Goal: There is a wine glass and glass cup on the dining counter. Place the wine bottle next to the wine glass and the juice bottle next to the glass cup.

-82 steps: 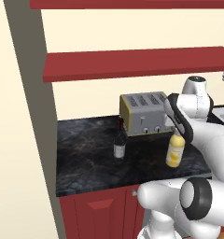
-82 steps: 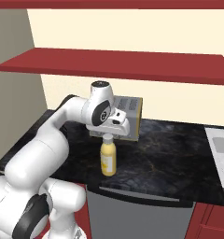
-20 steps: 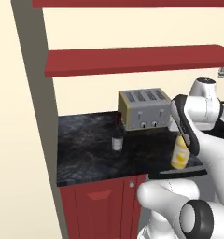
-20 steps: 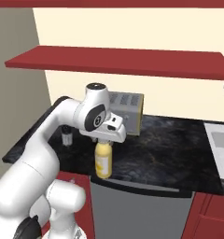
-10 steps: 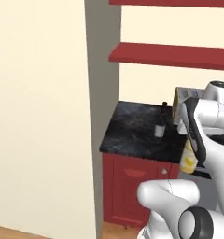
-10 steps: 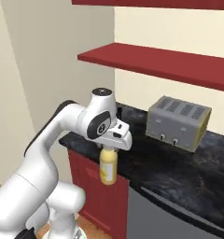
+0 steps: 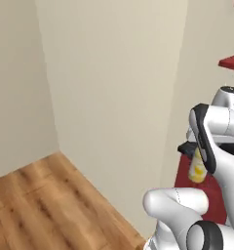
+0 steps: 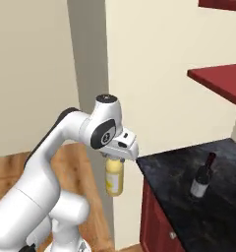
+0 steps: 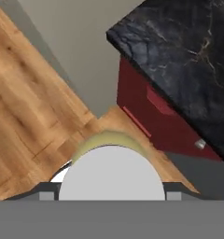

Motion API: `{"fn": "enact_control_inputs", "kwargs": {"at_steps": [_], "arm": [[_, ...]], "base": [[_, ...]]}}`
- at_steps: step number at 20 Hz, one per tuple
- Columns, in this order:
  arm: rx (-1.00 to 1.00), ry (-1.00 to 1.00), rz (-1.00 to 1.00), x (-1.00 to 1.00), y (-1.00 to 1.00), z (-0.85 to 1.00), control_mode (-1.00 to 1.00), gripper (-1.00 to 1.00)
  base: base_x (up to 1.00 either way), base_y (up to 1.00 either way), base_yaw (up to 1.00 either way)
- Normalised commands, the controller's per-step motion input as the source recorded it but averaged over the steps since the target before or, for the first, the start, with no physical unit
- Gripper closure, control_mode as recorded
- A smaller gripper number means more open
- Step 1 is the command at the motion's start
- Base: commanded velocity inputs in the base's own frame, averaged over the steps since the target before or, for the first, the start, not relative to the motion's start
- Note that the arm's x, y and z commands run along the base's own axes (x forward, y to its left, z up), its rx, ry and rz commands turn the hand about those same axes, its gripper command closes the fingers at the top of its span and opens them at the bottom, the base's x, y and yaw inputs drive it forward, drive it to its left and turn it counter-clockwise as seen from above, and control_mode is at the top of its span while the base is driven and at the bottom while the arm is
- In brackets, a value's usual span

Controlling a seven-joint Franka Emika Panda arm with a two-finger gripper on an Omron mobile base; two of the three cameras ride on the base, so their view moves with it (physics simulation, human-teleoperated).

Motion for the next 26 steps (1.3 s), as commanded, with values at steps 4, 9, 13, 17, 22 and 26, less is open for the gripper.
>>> {"fn": "enact_control_inputs", "kwargs": {"at_steps": [4, 9, 13, 17, 22, 26], "arm": [[0.0, 0.0, 0.0, 0.0, 0.0, 0.0, 1.0, 1.0], [0.0, 0.0, 0.0, 0.0, 0.0, 0.0, 1.0, 1.0], [0.0, 0.0, 0.0, 0.0, 0.0, 0.0, 1.0, 1.0], [0.0, 0.0, 0.0, 0.0, 0.0, 0.0, 1.0, 1.0], [0.0, 0.0, 0.0, 0.0, 0.0, 0.0, 1.0, 1.0], [0.0, 0.0, 0.0, 0.0, 0.0, 0.0, 1.0, 1.0]], "base": [[0.0, 0.0, 1.0], [0.0, 0.0, 1.0], [0.0, 0.0, 1.0], [0.0, 0.0, 0.92], [0.21, -0.04, 0.6], [0.7, -0.27, 0.19]]}}
